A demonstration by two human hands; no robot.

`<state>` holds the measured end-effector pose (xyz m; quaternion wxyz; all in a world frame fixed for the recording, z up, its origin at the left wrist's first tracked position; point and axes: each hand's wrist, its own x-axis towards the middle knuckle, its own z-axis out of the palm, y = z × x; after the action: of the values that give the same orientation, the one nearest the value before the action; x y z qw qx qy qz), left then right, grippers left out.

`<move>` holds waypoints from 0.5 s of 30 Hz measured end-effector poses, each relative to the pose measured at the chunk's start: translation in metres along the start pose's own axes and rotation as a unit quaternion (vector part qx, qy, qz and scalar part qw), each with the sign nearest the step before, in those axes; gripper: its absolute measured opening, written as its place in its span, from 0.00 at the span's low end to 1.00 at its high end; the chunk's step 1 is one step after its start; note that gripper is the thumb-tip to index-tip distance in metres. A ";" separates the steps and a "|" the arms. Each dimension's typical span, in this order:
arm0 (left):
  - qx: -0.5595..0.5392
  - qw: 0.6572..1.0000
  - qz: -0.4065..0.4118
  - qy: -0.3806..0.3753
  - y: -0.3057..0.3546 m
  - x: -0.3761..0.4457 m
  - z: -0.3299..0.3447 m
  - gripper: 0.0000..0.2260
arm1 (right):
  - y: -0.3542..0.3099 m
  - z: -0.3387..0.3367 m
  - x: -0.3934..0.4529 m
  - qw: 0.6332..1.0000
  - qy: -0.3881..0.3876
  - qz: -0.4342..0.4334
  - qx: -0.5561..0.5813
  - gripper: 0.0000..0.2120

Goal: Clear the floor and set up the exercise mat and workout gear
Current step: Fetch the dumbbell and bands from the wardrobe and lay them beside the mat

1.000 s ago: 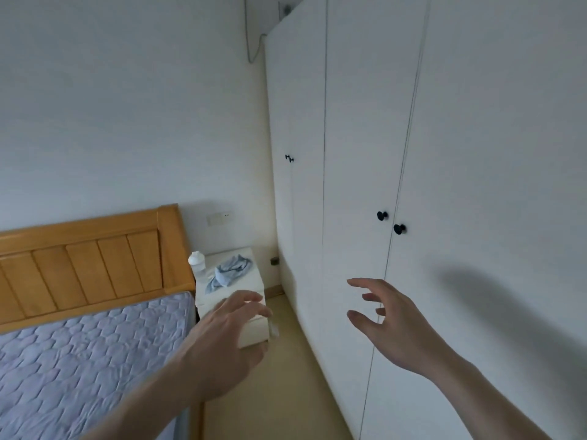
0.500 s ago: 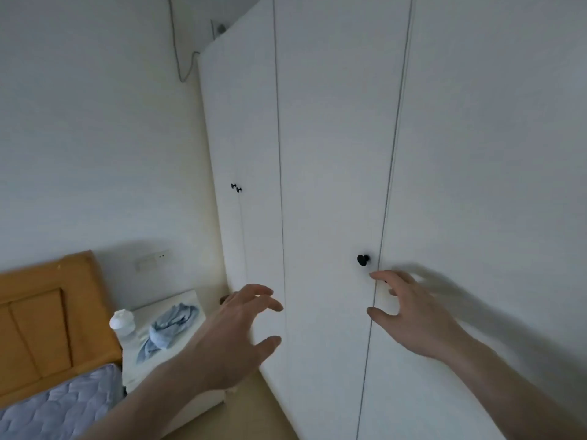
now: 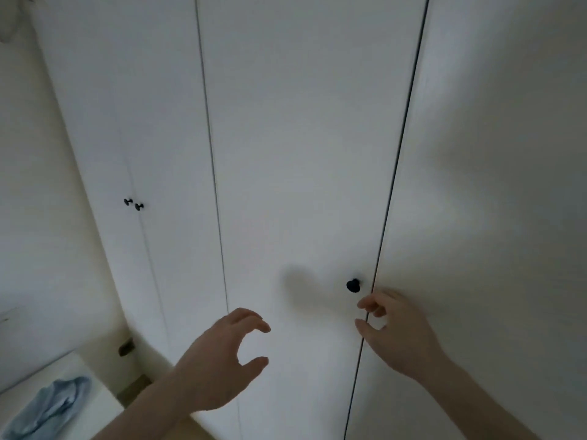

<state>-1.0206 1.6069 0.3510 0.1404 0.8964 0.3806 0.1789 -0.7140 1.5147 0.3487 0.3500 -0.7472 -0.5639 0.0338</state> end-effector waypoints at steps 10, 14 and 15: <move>-0.048 0.994 0.097 -0.010 0.019 0.080 0.017 0.26 | 0.003 0.012 -0.005 0.997 0.057 -0.026 -0.035 0.07; -0.049 0.985 0.161 -0.021 0.046 0.119 0.018 0.32 | -0.009 0.015 -0.018 0.996 0.091 -0.012 0.008 0.04; -0.041 0.981 0.186 -0.025 0.052 0.130 0.019 0.32 | -0.013 0.015 -0.024 0.995 0.101 -0.007 0.018 0.03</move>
<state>-0.8954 1.6644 0.3817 0.1509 0.9492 0.1961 0.1944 -0.7401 1.5029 0.3365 0.4184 -0.7363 -0.5306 -0.0341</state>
